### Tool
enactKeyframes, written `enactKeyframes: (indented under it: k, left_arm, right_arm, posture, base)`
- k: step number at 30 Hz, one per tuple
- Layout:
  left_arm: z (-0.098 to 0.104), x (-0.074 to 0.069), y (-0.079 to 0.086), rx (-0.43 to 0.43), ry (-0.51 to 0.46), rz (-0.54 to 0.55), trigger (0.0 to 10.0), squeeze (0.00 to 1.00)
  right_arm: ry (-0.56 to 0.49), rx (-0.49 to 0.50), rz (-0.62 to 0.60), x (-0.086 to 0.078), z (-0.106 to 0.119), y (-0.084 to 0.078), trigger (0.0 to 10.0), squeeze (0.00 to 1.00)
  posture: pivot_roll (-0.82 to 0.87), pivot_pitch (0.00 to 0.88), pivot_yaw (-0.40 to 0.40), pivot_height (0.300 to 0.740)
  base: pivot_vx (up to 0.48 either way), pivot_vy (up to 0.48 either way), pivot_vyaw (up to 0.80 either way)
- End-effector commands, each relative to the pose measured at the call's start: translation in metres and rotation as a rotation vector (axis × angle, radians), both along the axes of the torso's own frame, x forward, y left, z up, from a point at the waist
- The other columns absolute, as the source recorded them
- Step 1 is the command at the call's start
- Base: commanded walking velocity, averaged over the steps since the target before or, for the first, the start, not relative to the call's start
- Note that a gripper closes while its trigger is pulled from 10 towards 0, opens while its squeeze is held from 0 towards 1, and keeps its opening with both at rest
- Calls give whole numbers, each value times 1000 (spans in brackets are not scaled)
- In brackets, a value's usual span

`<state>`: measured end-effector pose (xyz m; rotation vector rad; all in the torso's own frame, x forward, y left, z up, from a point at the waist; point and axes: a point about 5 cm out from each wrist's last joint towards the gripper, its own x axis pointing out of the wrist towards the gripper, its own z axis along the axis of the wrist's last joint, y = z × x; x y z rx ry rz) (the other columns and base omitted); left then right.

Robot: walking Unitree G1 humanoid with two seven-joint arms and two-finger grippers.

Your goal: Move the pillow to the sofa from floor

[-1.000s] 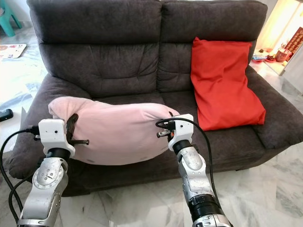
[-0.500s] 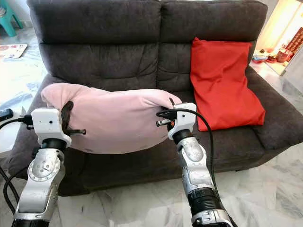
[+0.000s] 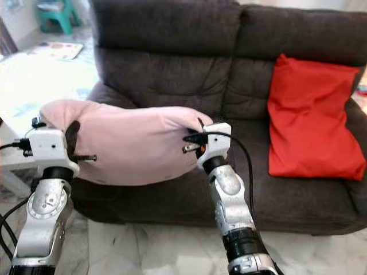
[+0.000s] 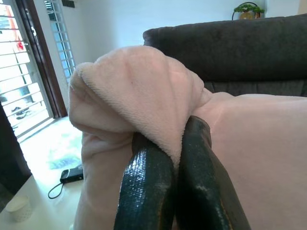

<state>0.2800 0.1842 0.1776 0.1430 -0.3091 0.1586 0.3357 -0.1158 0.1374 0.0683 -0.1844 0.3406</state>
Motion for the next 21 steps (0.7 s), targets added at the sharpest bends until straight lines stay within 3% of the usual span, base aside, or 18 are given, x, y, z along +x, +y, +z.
enactKeyframes:
  k: [1,7,21]
  left_arm:
    - [10,-1,-1,7,-43,0,10000,0]
    - [10,0,-2,5,-42,-5,10000,0]
    - [10,0,-3,3,-46,-10,10000,0]
  right_arm:
    - [-79,32,-34,3,19,-9,10000,0]
    - [-77,16,-28,2,19,-7,10000,0]
    - [-75,19,-9,2,18,-5,10000,0]
  posture:
    - [110,36,-47,740]
    - [109,34,-49,740]
    - [109,35,-50,740]
  base:
    - [270,0,0]
    - [92,0,0]
    - [257,0,0]
